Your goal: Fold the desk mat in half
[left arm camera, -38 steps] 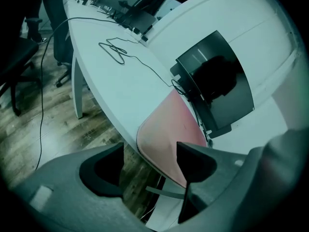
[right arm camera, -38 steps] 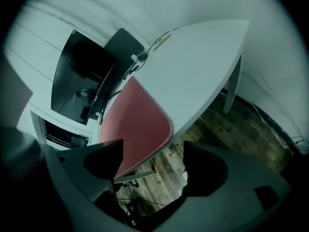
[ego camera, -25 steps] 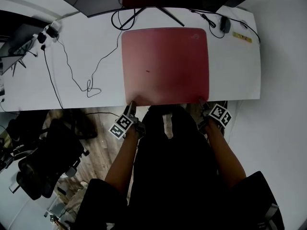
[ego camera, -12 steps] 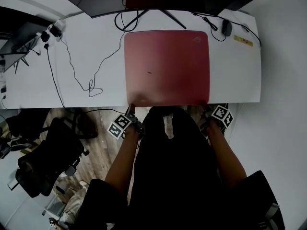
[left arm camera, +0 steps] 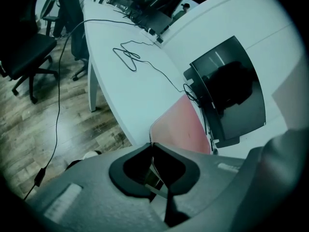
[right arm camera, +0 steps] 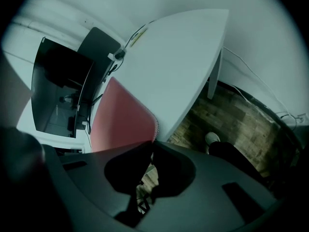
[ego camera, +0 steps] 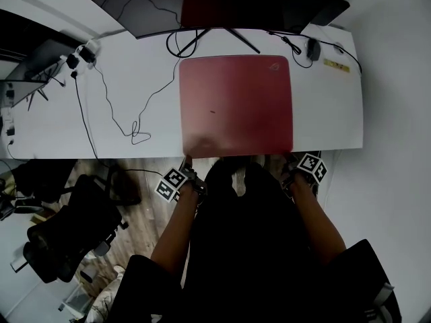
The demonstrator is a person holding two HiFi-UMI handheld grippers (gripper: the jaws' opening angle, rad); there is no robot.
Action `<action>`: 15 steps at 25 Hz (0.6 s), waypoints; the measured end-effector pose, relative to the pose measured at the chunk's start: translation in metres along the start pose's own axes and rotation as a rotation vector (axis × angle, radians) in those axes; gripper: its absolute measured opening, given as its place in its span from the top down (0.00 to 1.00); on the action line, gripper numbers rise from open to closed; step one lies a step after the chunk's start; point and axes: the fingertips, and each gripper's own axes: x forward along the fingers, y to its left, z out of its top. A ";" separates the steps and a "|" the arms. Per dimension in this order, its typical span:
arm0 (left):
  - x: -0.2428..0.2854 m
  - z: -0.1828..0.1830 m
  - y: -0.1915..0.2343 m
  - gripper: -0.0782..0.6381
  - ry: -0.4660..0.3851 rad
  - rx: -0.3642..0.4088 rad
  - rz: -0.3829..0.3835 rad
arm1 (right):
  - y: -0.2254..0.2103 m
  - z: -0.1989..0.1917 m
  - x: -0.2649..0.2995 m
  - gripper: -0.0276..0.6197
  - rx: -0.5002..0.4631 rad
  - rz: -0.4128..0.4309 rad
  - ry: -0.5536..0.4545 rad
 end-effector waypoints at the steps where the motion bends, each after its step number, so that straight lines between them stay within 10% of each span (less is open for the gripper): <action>1: -0.001 0.000 -0.001 0.85 0.004 0.012 0.004 | 0.001 0.000 -0.001 0.93 -0.002 0.004 0.001; 15: -0.012 0.026 -0.045 0.85 0.035 -0.011 -0.153 | 0.036 0.007 -0.028 0.94 0.025 0.126 -0.103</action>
